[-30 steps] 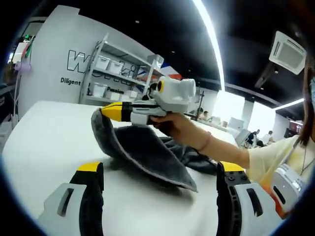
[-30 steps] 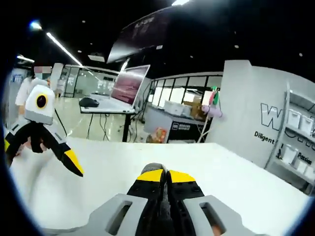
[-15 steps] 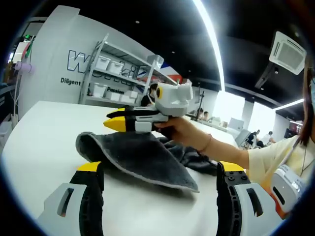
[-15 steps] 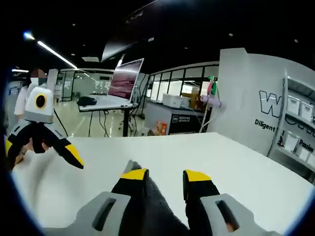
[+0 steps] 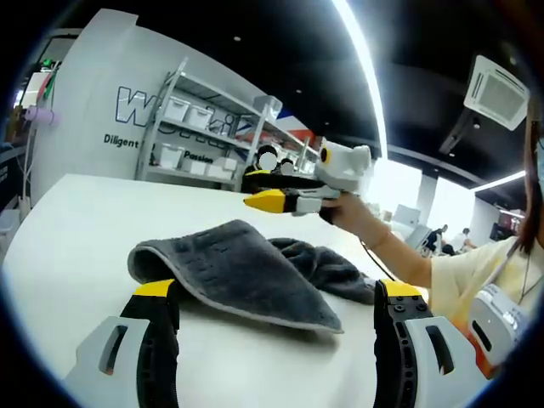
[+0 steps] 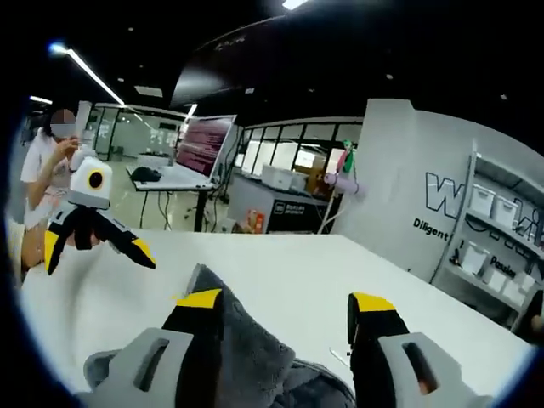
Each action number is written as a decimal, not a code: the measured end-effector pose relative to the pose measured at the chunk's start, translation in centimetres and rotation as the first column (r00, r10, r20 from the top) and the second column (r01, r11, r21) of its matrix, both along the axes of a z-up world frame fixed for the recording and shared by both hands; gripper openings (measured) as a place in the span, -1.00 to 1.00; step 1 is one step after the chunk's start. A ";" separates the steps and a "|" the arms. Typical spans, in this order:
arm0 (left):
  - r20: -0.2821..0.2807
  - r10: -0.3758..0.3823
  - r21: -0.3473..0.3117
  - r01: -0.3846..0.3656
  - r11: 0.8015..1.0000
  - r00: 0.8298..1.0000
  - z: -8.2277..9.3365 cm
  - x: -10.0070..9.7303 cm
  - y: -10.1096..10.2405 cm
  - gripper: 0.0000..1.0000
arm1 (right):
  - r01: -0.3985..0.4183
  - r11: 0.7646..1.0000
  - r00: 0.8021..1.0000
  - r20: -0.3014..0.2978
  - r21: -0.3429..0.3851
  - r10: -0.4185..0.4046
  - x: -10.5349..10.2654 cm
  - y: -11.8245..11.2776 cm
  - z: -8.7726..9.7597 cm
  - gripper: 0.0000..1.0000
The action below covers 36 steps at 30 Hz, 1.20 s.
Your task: Fold the towel on the table until its edges align and the towel forms a compact rectangular stack.
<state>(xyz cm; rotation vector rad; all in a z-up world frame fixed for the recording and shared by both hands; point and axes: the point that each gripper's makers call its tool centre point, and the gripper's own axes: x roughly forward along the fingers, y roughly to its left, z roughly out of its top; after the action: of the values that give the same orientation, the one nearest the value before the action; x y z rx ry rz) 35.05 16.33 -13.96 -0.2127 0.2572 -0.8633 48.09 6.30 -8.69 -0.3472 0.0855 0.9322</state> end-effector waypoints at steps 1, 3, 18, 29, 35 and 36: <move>-0.001 0.000 0.001 0.000 1.000 1.000 0.0 0.0 0.0 0.87 | 0.004 1.000 1.000 -0.007 -0.004 -0.004 -0.4 -0.7 0.0 0.36; -0.001 -0.001 0.002 0.001 1.000 1.000 -0.1 0.0 -0.1 0.87 | 0.011 1.000 1.000 -0.015 -0.013 -0.011 -1.3 -2.1 0.1 0.46; -0.013 -0.009 0.007 0.009 1.000 1.000 -0.4 0.2 -0.1 0.87 | 0.058 0.995 0.997 -0.043 -0.082 -0.062 -9.6 -11.5 -1.8 0.99; -0.023 -0.014 0.022 0.014 1.000 1.000 -0.9 0.2 -0.3 0.87 | 0.086 0.996 0.988 -0.122 -0.032 -0.090 -12.2 -14.9 -4.9 0.99; -0.034 -0.013 0.026 0.014 1.000 0.999 -1.2 0.2 -0.4 0.87 | 0.076 0.995 0.986 -0.146 -0.069 -0.085 -13.0 -15.6 -7.0 0.99; -0.034 -0.014 0.026 0.015 1.000 0.999 -1.2 0.2 -0.5 0.87 | 0.076 0.995 0.986 -0.146 -0.070 -0.085 -13.0 -15.7 -7.1 0.99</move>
<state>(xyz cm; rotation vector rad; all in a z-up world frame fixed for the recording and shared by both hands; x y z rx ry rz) 35.25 15.86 -15.20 -0.2013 0.3019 -0.8704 35.06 -9.36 -15.83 -0.3310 0.2655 0.8755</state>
